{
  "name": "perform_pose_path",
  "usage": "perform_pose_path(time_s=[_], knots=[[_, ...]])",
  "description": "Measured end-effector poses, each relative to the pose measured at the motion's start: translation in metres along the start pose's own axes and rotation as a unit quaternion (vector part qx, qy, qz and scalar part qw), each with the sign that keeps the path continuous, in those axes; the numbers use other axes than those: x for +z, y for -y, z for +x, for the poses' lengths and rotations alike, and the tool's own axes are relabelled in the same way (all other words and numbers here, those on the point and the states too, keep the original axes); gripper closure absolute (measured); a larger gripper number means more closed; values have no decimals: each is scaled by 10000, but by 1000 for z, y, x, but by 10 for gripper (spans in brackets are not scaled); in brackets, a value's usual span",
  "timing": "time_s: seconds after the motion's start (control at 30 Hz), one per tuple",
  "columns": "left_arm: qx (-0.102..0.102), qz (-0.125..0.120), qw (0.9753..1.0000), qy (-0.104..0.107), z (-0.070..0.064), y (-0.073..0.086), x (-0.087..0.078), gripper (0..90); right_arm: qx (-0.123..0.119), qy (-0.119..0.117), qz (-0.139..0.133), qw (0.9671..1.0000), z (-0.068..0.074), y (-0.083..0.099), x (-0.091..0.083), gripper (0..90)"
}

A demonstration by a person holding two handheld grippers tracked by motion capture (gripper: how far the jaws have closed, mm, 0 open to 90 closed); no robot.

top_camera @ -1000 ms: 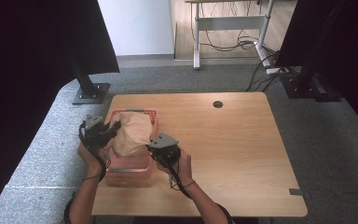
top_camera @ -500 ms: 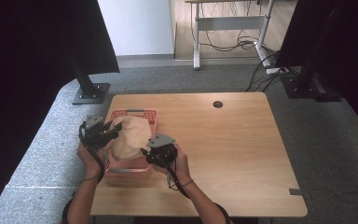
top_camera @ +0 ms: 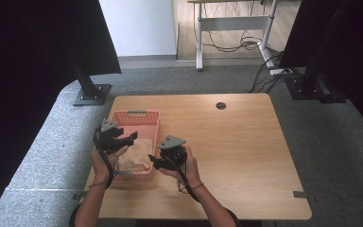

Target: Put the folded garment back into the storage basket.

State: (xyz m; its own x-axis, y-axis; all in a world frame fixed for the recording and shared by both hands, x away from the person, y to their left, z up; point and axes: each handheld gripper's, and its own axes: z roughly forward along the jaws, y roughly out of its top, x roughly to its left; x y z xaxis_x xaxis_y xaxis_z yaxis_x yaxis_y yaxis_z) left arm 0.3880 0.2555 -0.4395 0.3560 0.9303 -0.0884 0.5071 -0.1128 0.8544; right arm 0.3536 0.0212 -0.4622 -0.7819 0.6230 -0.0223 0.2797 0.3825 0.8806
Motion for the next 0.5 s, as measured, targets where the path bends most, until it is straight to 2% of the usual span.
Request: perform_pose_path(time_s=[0.17,0.3,0.43,0.5], knots=[[-57,-14,9999,145,-8,3,3,329,64,27,17,10000,-4,5,-10,354],[-41,-35,9994,350,-17,7,7,316,160,62,-38,9998,-9,11,-17,345],[-2,-37,9986,524,-31,12,14,308,160,192,-26,9997,-13,21,-27,340],[82,-35,9982,587,-41,14,16,292,126,262,-21,9996,-16,26,-31,340]])
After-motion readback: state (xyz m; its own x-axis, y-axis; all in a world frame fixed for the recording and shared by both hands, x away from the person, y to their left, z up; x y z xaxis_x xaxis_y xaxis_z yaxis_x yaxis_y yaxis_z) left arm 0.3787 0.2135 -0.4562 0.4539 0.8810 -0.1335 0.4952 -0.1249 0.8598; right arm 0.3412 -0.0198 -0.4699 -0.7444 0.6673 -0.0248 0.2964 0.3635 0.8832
